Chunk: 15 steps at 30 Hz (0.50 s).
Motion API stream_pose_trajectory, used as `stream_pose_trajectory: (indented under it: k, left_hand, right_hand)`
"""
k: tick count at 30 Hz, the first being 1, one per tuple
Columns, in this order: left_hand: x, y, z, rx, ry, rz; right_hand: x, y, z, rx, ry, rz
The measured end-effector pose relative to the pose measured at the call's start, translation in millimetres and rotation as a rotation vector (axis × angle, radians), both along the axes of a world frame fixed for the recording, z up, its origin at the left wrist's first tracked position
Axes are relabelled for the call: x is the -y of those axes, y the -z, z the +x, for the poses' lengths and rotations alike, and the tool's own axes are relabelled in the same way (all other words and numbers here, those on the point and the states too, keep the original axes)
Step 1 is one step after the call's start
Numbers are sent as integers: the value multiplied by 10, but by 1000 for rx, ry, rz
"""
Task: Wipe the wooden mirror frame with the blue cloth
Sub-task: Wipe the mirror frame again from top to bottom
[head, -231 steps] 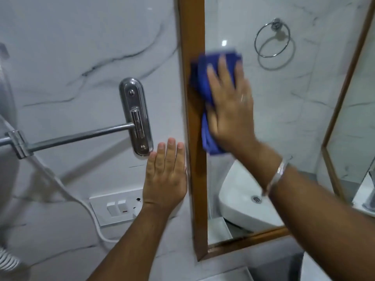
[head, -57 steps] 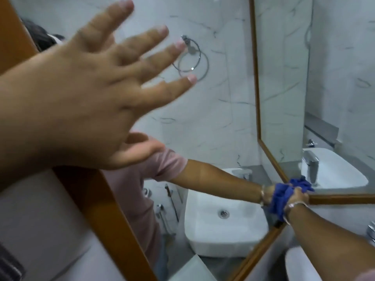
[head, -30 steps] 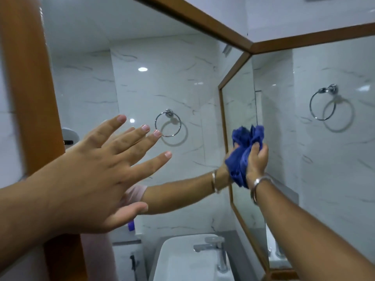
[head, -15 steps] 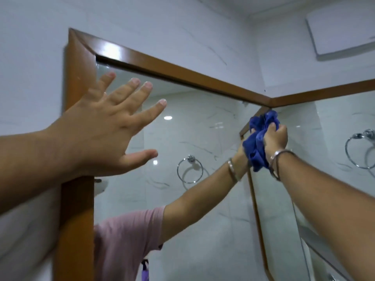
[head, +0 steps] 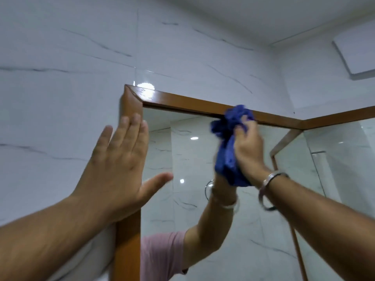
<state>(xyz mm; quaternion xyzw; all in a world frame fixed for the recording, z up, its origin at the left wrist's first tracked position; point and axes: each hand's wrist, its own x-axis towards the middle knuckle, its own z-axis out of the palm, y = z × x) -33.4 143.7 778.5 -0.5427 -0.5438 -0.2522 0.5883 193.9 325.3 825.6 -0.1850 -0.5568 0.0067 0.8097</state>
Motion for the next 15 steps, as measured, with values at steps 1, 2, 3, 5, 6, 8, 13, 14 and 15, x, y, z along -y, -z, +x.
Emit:
stream_pose_trajectory:
  k: [1,2,3,5,6,8,13,14,15]
  left_hand:
    - [71,90,-86,-45,-34,-40]
    - [140,172,-175,-88,-76,-76]
    - [214,244,-264,-114,-115,-110]
    - [342,373,-424,-116,-180,-168]
    - [391,421,-480,-107,-207,-191]
    - [450,476,-543,-106,-254,-214]
    - [424,602,-564,-71,-263,-189]
    - [401,639,-559,-51,-255,-175]
    - [382,683,-553,-27,-244,-158]
  right_hand:
    - [204,57,-241,123,-12,78]
    - [386,81,-464,241,-4,154]
    - [546,68,-665,346,11,224]
    - [820,-35,-976,469,22,296]
    - [929,-105,-1065,494,10,295]
    - [1055,-207,-1171,522,-17,275]
    - [1089,123,-1222,515,-60,247]
    - [1087,284,-1231,509,-58,246]
    - [1091,480,-1244,503,-55,240]
